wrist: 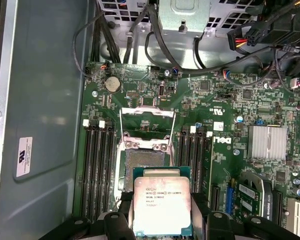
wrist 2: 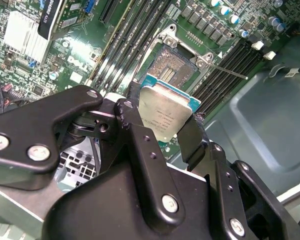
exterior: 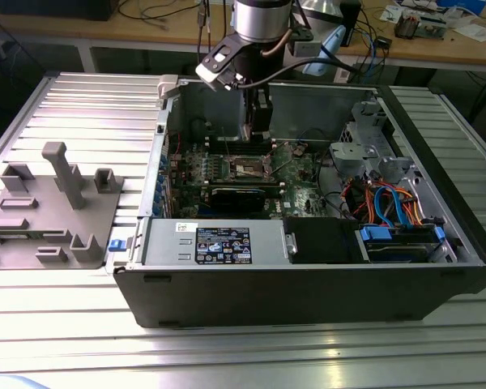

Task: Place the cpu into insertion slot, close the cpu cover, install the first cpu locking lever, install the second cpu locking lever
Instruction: 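Place the cpu into insertion slot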

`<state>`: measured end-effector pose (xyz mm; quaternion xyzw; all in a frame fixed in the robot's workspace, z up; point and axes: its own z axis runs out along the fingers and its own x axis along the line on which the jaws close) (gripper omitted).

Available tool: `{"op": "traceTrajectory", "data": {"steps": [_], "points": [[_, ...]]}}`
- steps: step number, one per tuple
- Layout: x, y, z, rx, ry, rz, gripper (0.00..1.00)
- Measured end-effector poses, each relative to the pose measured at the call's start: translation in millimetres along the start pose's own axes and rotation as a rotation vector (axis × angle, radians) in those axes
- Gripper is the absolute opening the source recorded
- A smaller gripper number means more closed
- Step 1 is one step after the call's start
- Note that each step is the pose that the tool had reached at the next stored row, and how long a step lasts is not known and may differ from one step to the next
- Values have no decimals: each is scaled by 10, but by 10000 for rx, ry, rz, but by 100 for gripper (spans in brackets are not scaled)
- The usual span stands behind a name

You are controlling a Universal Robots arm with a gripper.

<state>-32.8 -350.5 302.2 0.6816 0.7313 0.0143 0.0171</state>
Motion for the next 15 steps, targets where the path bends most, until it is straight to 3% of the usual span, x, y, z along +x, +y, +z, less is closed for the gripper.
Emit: {"op": "traceTrajectory", "data": {"steps": [15], "points": [[0, -2, 36, 0, 0, 0, 54]]}}
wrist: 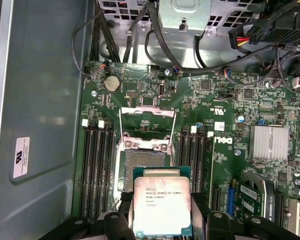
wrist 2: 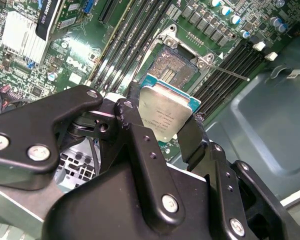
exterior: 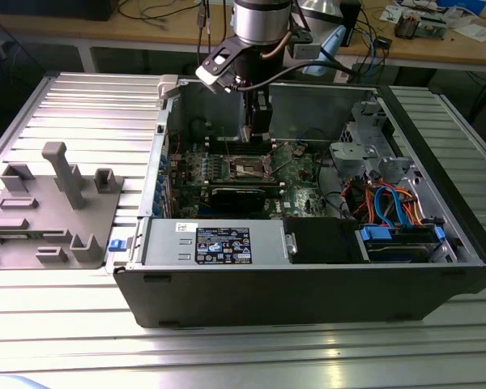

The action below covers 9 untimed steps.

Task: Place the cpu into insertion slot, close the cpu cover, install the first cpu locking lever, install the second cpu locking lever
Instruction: 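Place the cpu into insertion slot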

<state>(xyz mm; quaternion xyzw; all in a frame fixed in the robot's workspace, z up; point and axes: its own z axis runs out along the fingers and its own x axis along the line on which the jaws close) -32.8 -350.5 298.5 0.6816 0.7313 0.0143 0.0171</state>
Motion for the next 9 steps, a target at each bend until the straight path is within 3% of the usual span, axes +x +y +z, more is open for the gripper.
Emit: {"op": "traceTrajectory", "data": {"steps": [9], "points": [[0, -1, 28, 0, 0, 0, 54]]}}
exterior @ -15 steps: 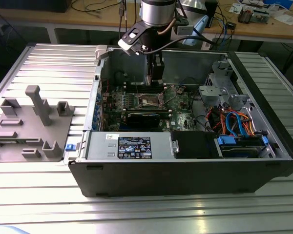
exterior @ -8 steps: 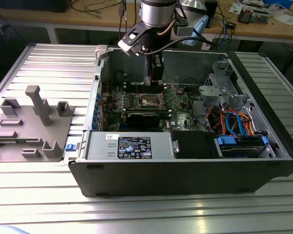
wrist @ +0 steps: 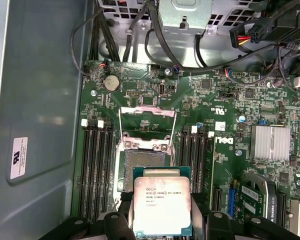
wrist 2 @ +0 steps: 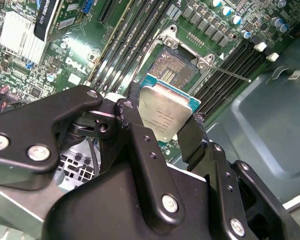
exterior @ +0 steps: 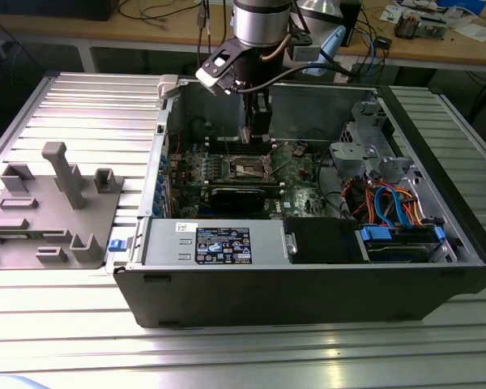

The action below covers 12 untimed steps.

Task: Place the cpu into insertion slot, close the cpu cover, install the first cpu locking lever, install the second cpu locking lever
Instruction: 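Place the cpu into insertion slot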

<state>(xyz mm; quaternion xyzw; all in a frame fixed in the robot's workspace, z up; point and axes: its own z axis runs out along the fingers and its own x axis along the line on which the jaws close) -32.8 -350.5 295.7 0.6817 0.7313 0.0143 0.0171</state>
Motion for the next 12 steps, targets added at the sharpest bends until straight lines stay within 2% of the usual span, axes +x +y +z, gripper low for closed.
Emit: {"op": "traceTrajectory", "data": {"steps": [12], "points": [[0, -1, 23, 0, 0, 0, 54]]}}
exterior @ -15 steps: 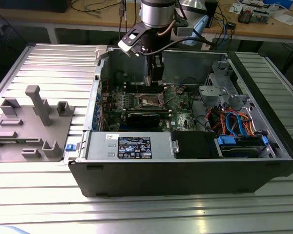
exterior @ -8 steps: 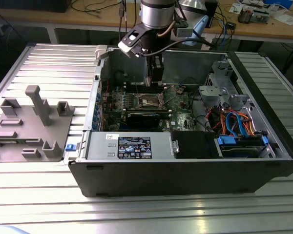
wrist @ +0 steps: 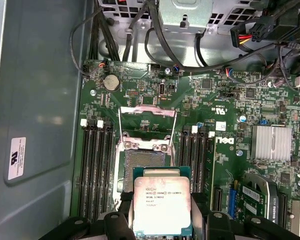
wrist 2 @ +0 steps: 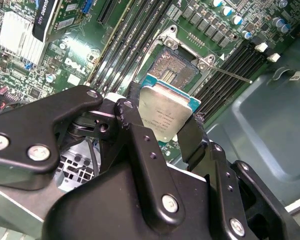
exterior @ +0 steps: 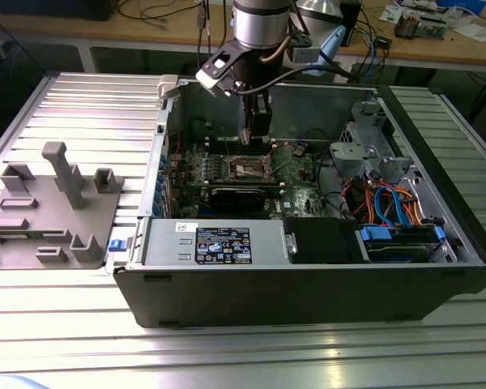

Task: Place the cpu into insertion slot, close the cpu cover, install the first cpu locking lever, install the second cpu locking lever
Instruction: 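Place the cpu into insertion slot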

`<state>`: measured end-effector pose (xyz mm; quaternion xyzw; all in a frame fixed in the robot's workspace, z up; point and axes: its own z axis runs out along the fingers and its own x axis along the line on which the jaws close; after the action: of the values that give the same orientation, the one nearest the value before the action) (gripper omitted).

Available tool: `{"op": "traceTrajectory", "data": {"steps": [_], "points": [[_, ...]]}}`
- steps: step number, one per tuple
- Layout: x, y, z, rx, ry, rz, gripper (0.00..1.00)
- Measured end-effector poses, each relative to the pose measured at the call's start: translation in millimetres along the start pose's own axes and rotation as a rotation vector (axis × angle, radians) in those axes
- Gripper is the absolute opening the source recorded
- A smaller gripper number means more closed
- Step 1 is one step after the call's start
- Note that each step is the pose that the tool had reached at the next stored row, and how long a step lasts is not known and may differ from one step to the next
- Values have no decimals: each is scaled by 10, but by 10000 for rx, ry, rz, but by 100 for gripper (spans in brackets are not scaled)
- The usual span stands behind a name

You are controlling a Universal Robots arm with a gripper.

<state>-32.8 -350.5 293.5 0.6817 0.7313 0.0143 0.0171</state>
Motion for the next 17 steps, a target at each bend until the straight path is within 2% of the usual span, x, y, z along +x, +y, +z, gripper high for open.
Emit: {"op": "traceTrajectory", "data": {"steps": [17], "points": [[0, -2, 31, 0, 0, 1, 54]]}}
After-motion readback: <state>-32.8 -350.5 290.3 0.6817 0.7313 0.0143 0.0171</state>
